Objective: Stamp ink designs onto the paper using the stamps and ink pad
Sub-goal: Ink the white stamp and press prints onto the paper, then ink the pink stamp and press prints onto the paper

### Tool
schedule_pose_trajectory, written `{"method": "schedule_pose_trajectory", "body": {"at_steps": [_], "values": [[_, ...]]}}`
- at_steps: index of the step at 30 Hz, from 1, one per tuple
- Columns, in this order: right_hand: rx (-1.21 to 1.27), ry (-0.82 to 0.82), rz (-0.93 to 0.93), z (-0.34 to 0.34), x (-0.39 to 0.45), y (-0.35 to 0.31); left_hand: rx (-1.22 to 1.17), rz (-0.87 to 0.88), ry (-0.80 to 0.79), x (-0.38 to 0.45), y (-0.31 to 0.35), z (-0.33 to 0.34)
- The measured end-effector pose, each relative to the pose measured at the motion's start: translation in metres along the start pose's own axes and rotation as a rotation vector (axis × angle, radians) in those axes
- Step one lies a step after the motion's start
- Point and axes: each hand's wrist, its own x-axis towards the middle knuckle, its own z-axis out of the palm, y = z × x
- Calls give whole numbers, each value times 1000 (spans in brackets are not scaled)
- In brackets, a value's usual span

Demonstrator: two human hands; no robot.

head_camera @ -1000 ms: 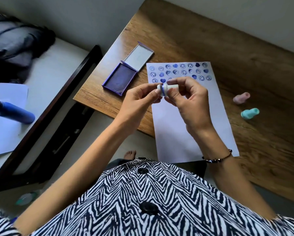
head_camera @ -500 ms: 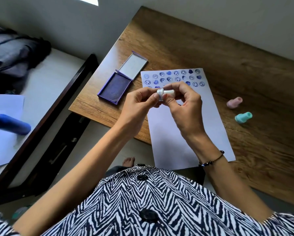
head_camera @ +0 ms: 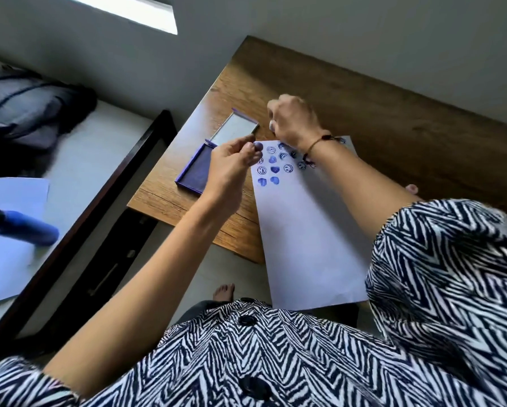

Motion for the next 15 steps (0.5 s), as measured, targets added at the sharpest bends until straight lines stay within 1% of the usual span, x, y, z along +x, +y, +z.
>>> {"method": "schedule_pose_trajectory", "body": {"at_steps": [3, 6, 10, 12, 15], "values": [[-25, -25, 5, 4, 0, -1, 11, -5, -9, 1, -1, 2], [24, -31, 48, 0, -8, -1, 36, -16, -37, -1, -2, 6], [193, 96, 178, -17, -39, 13, 57, -33, -104, -3, -8, 16], [181, 101, 253, -29, -64, 35, 52, -55, -153, -7, -13, 28], [83, 56, 401, -48, -106, 71, 28, -108, -218, -14, -23, 50]]}}
